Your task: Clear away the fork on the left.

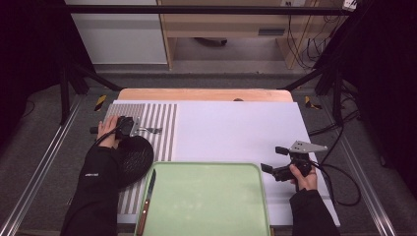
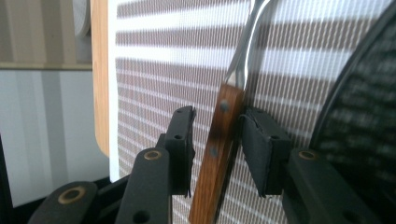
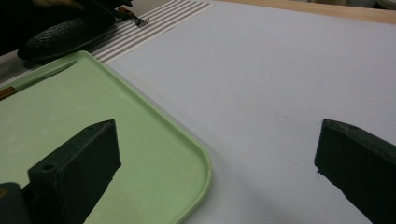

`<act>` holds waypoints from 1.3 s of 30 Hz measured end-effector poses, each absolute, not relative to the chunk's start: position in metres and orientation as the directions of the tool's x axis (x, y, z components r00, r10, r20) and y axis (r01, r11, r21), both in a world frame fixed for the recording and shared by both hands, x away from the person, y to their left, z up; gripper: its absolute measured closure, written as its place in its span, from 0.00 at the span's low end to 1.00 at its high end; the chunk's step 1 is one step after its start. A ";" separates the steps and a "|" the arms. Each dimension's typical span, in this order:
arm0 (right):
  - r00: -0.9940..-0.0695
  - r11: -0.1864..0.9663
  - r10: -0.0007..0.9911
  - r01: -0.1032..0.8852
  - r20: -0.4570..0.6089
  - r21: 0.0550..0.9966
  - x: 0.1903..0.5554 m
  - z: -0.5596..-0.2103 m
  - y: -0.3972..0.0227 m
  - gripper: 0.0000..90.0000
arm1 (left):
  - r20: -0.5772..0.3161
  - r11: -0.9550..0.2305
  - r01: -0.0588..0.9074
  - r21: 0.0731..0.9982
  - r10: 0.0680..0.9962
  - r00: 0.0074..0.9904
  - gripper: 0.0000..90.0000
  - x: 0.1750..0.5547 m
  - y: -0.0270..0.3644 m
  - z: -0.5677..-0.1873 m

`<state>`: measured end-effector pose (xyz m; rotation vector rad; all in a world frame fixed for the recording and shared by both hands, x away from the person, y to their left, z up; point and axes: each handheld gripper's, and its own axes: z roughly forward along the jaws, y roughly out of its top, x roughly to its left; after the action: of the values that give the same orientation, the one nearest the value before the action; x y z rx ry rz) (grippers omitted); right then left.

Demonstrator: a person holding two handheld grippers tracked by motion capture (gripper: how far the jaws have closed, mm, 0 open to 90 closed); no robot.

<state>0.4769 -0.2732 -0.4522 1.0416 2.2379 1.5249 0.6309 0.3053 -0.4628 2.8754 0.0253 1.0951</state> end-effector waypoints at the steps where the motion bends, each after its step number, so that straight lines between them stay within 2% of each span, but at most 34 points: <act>1: -0.717 0.202 0.671 0.421 0.189 0.884 0.477 -0.452 -0.273 0.00 | 0.665 -0.999 -0.013 0.049 0.023 0.747 0.71 0.631 0.304 -0.463; 6: -0.717 0.200 0.671 0.419 0.187 0.886 0.477 -0.452 -0.273 0.00 | 0.655 -0.999 -0.015 0.037 0.013 0.756 0.75 0.631 0.303 -0.463; 18: -0.716 0.198 0.672 0.420 0.189 0.886 0.477 -0.452 -0.274 0.00 | 0.648 -0.998 -0.043 0.049 -0.001 0.762 0.77 0.633 0.306 -0.463; 20: -0.716 0.198 0.671 0.420 0.190 0.886 0.477 -0.452 -0.274 0.00 | 0.643 -0.998 -0.046 0.039 -0.010 0.766 0.82 0.632 0.305 -0.464; 23: -0.716 0.198 0.671 0.420 0.190 0.886 0.477 -0.452 -0.274 0.00 | 0.646 -0.998 -0.054 0.022 -0.028 0.763 0.83 0.632 0.303 -0.464; 39: -0.715 0.198 0.673 0.421 0.189 0.885 0.476 -0.451 -0.274 0.00 | 0.641 -0.999 -0.013 0.036 0.013 0.767 0.85 0.630 0.302 -0.464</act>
<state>0.4763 -0.2740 -0.4512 1.0448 2.2329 1.5267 0.6296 0.3016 -0.4636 2.9165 -0.0003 1.0588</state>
